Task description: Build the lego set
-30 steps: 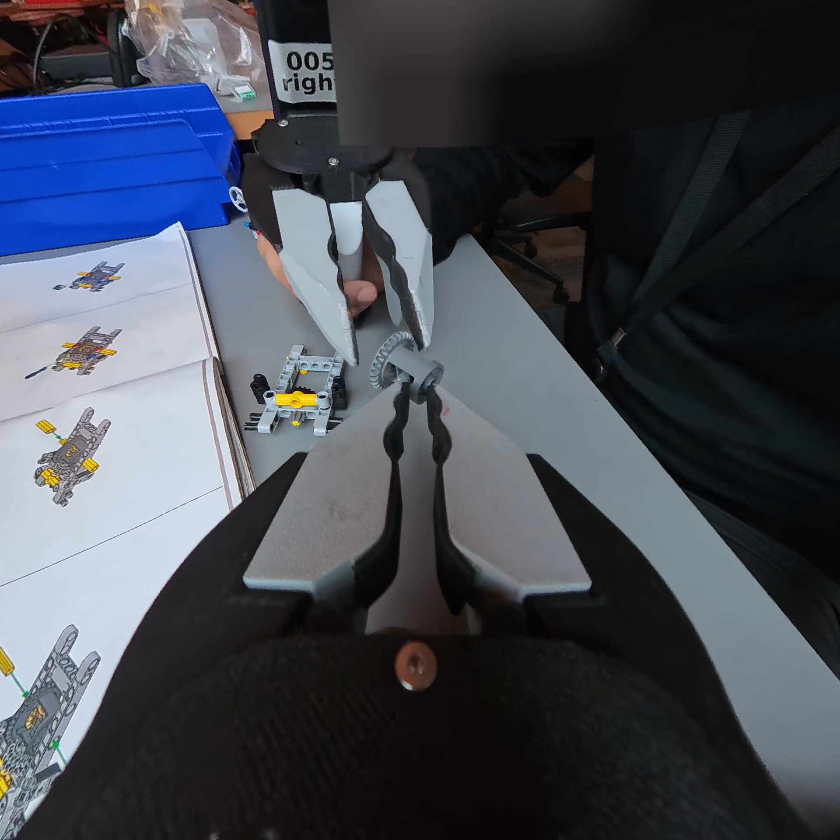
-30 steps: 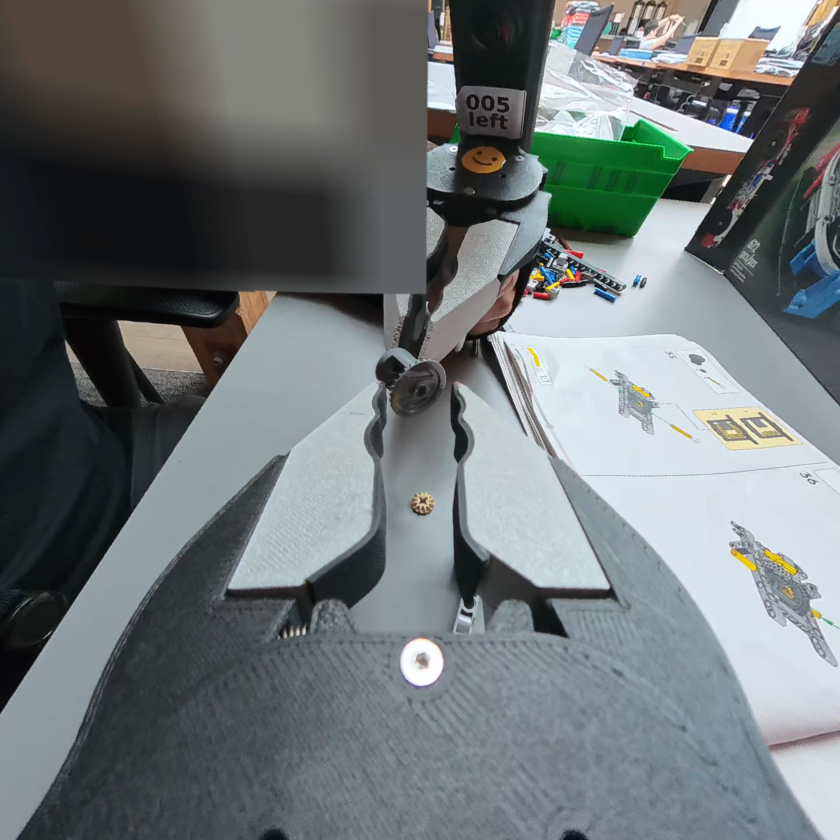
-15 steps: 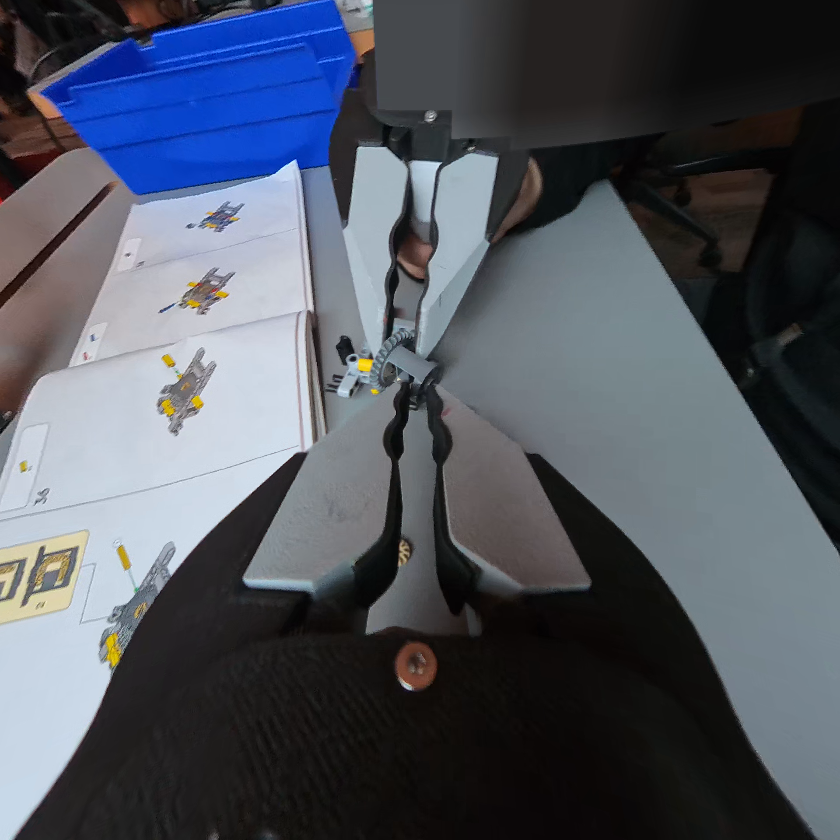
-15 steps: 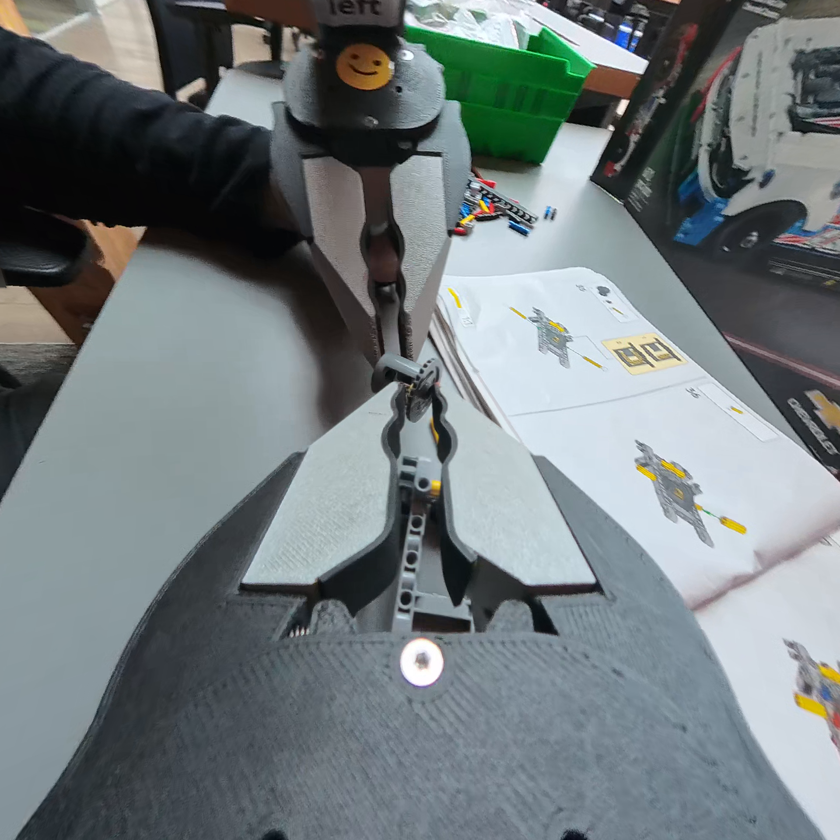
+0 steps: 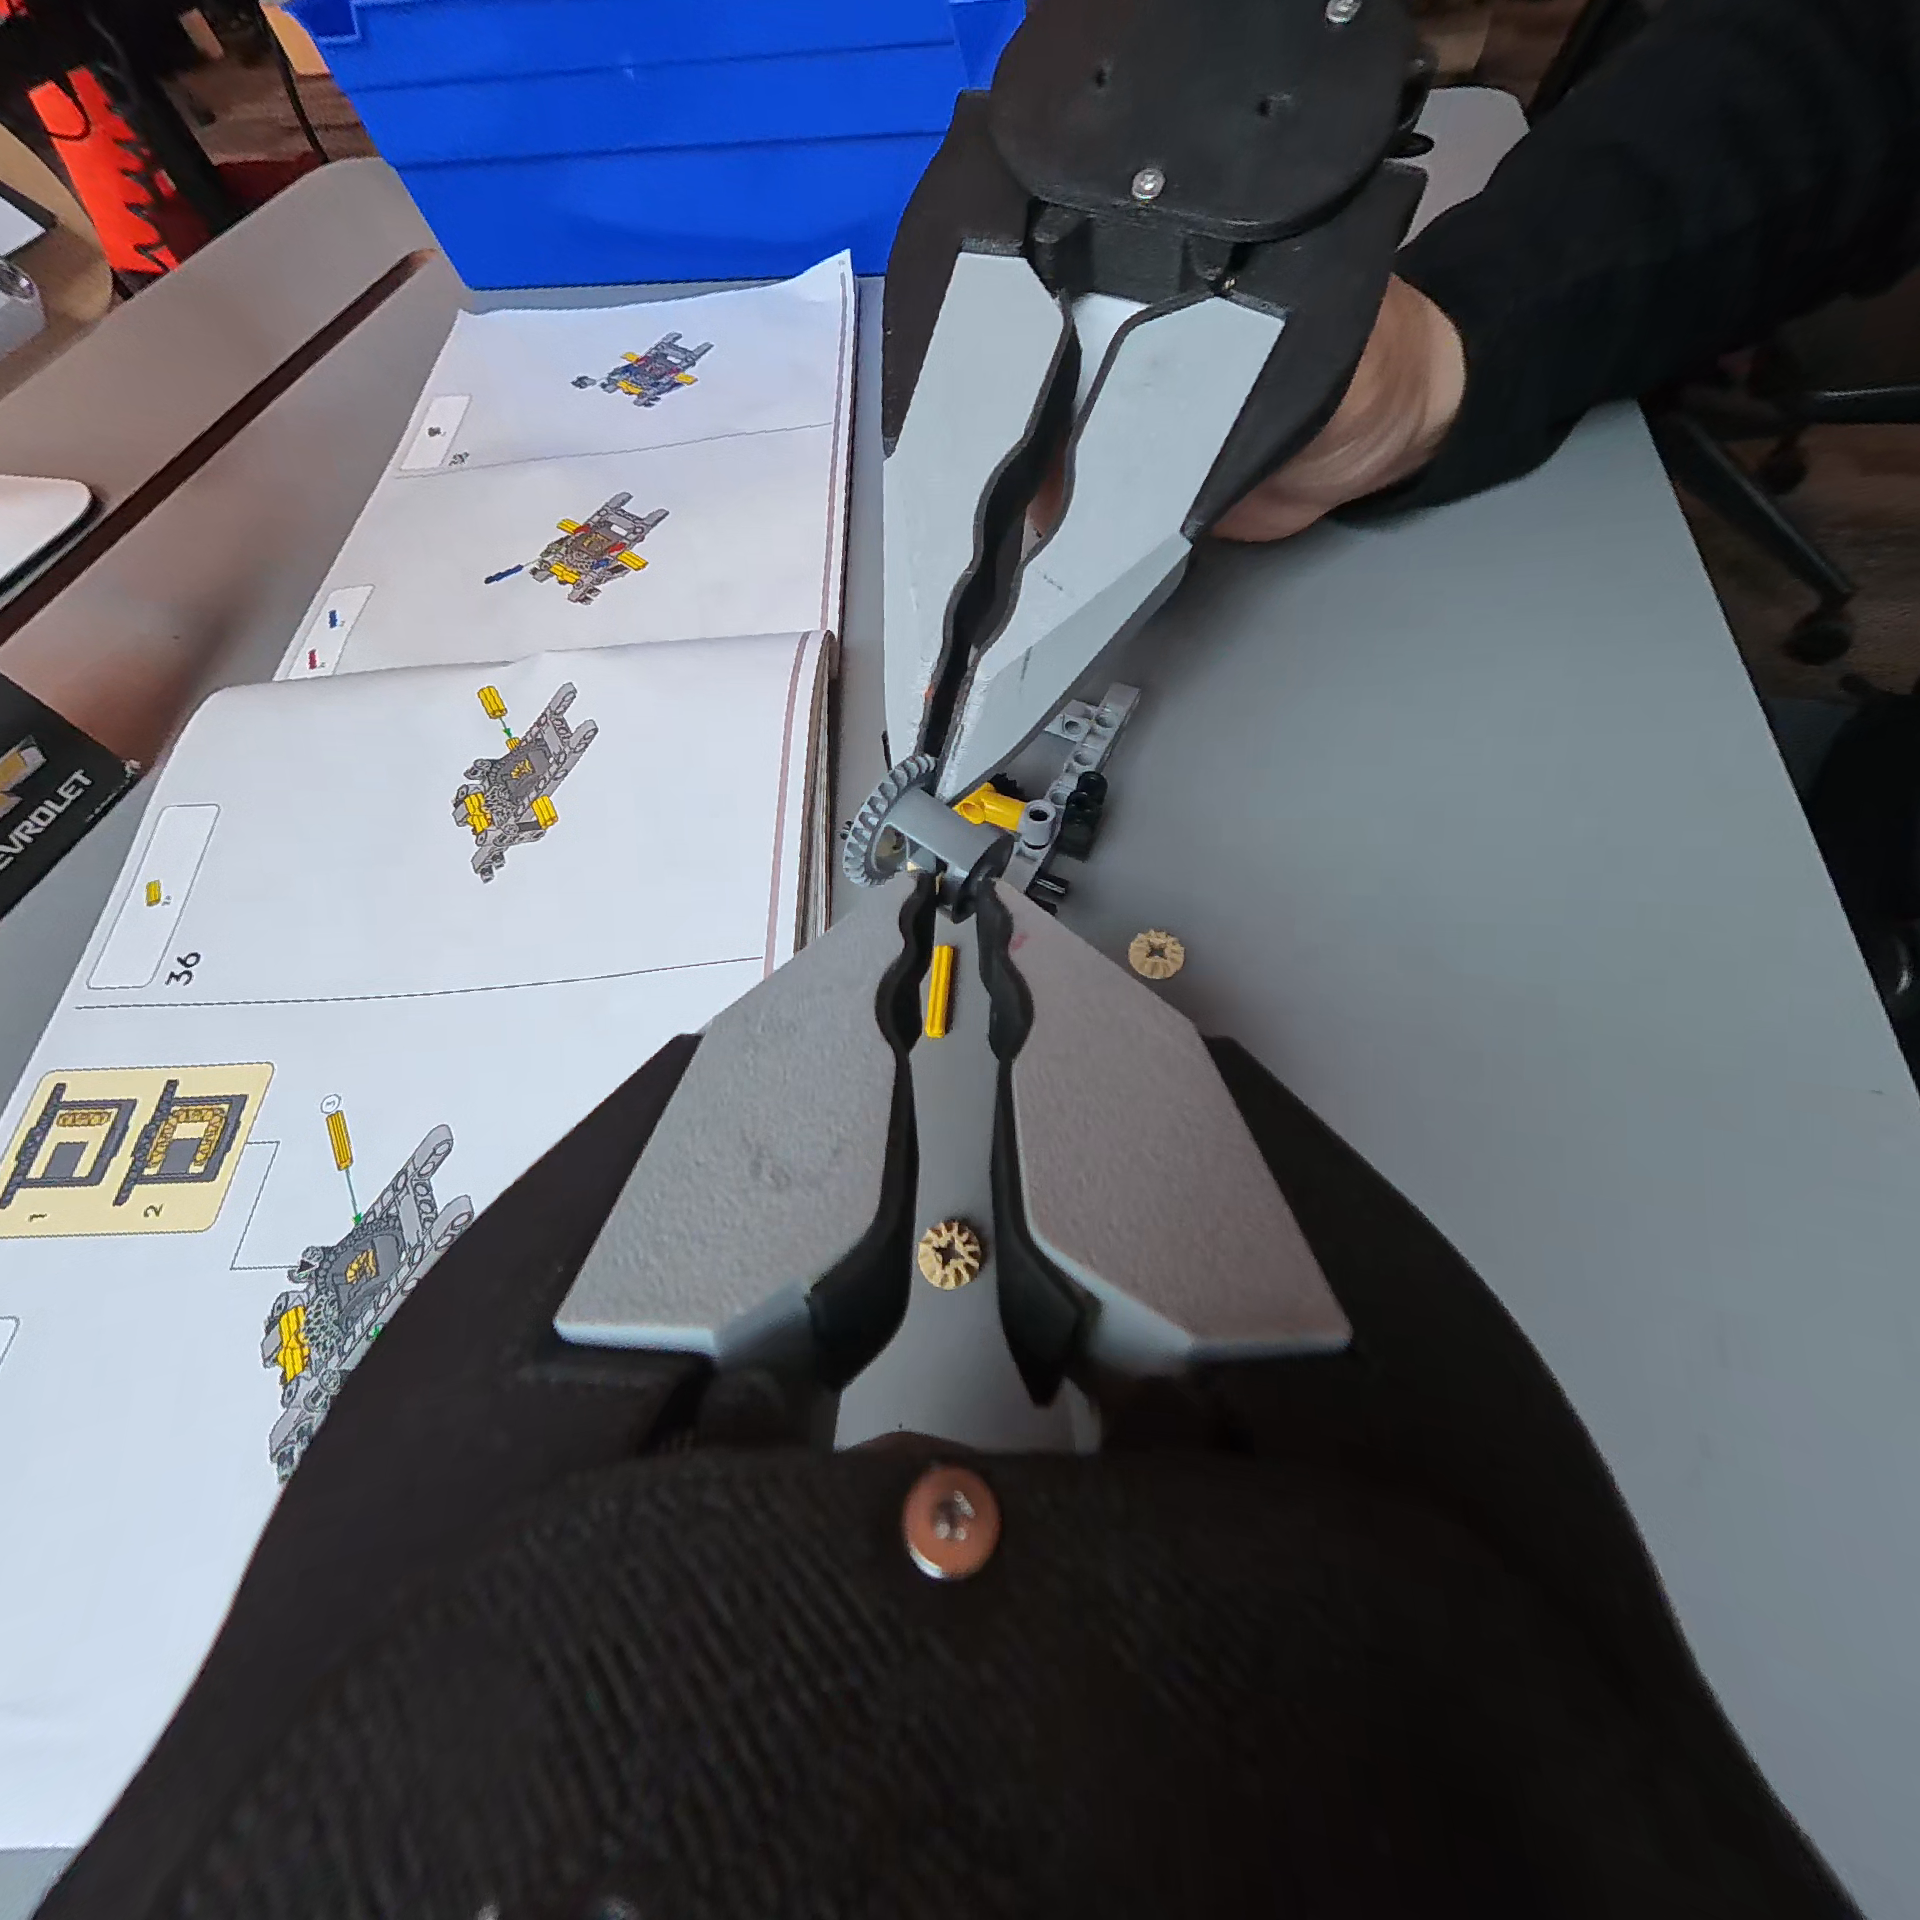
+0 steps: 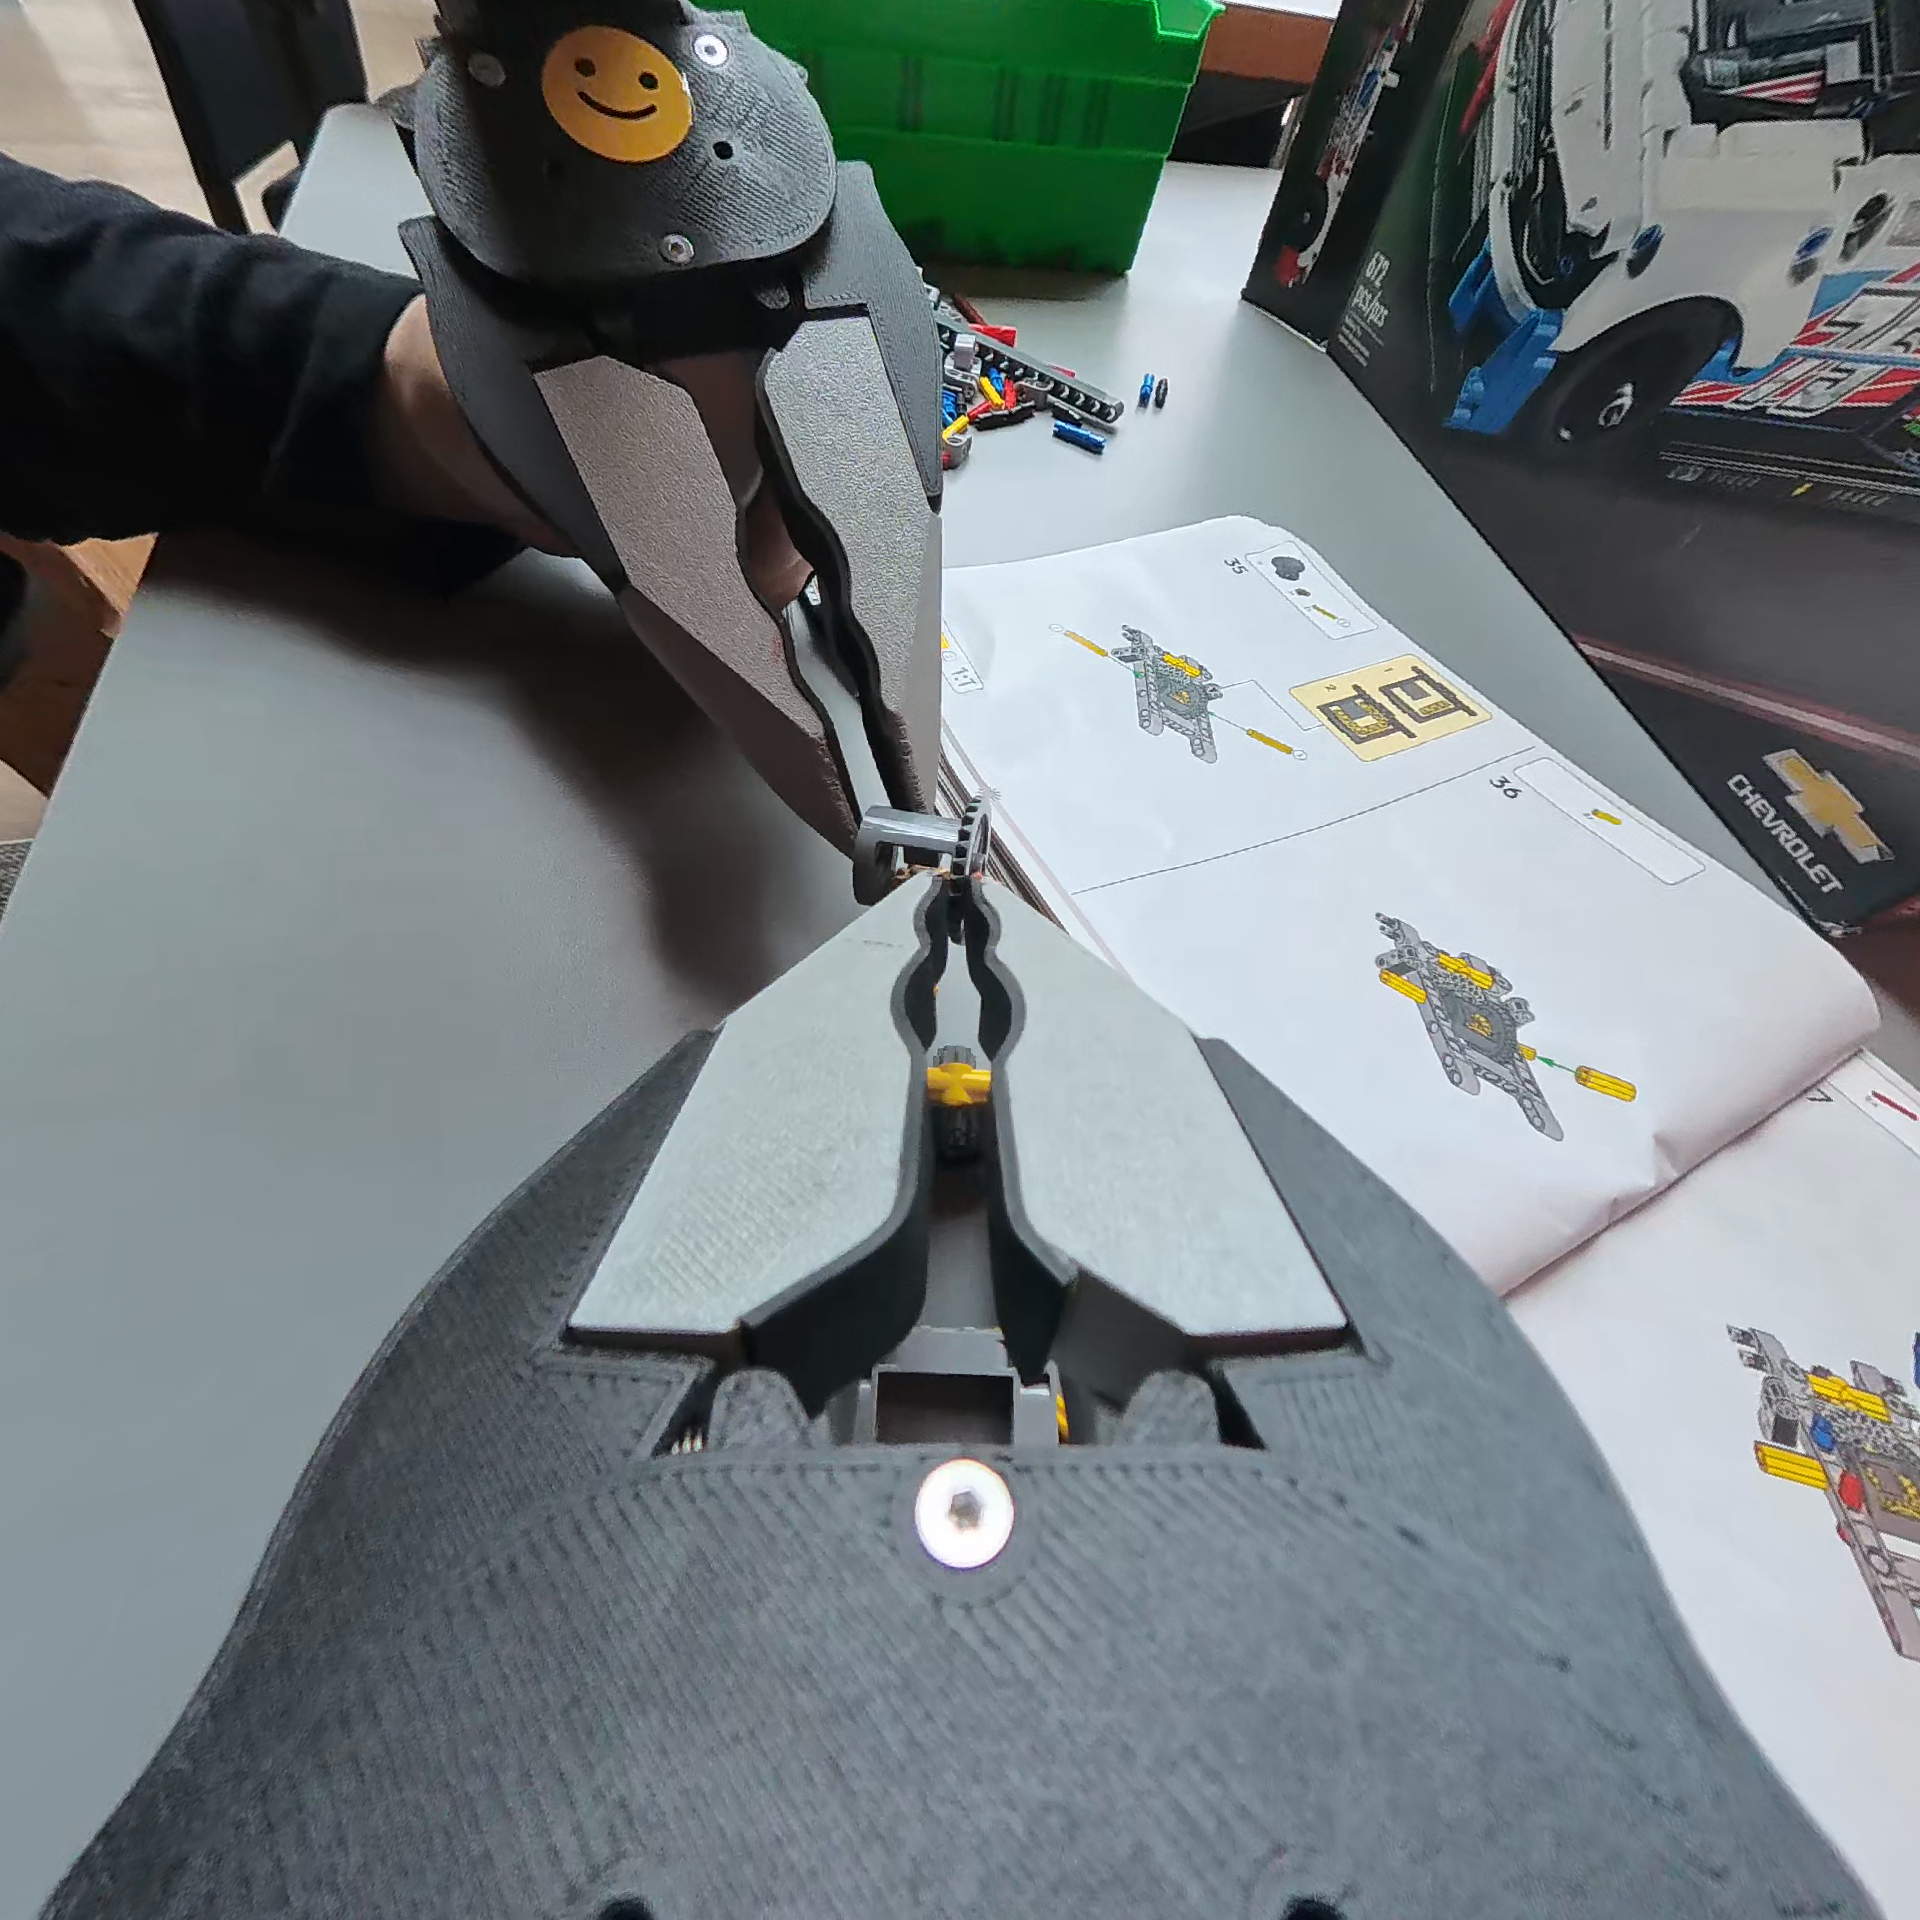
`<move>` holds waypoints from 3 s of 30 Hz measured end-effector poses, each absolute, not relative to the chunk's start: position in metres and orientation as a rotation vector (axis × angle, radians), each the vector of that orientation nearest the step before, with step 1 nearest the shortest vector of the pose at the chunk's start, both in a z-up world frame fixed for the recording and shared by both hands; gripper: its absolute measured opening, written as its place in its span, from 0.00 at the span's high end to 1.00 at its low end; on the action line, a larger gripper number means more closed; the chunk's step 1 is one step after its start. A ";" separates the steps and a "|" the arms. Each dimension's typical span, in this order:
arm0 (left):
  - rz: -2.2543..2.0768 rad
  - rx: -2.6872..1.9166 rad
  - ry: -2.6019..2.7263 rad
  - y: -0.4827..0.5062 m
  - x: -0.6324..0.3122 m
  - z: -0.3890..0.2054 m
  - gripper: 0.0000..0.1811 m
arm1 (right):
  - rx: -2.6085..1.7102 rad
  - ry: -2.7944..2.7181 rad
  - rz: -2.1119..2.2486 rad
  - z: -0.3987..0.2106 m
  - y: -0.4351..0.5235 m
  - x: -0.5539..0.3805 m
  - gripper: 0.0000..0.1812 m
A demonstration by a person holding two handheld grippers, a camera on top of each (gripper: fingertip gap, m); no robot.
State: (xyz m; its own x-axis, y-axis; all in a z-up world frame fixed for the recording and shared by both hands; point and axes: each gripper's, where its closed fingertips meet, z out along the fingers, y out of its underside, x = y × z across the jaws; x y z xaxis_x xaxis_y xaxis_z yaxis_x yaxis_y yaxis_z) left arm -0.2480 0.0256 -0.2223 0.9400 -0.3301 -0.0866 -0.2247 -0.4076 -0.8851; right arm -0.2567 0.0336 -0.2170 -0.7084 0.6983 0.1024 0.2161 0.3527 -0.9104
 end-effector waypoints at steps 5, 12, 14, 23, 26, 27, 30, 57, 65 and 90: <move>-0.151 -2.006 0.390 0.025 -0.248 -0.222 0.97 | -0.815 -2.141 1.345 -0.217 0.034 -0.256 1.00; -0.192 -2.003 0.362 0.023 -0.252 -0.221 0.97 | -0.826 -2.110 1.352 -0.212 0.039 -0.258 1.00; -0.209 -2.006 0.358 0.021 -0.253 -0.221 0.96 | -0.834 -2.097 1.343 -0.211 0.042 -0.259 1.00; -0.178 -2.048 0.246 0.011 -0.287 -0.225 0.94 | -0.932 -2.019 1.251 -0.209 0.080 -0.273 1.00; -0.185 -2.041 0.194 0.008 -0.297 -0.223 0.94 | -0.988 -1.973 1.212 -0.207 0.098 -0.279 1.00; -0.190 -2.034 0.178 0.007 -0.300 -0.222 0.94 | -1.007 -1.953 1.209 -0.206 0.104 -0.280 1.00; -0.184 -2.028 0.150 0.007 -0.305 -0.221 0.93 | -1.065 -1.916 1.198 -0.206 0.117 -0.284 1.00; -0.108 -2.072 0.182 0.007 -0.306 -0.228 0.95 | -1.231 -1.852 1.228 -0.210 0.139 -0.291 1.00; -0.111 -2.074 0.178 0.007 -0.306 -0.228 0.95 | -1.228 -1.854 1.228 -0.210 0.138 -0.290 1.00; -0.103 -2.080 0.187 0.007 -0.305 -0.229 0.95 | -1.220 -1.873 1.225 -0.212 0.136 -0.289 1.00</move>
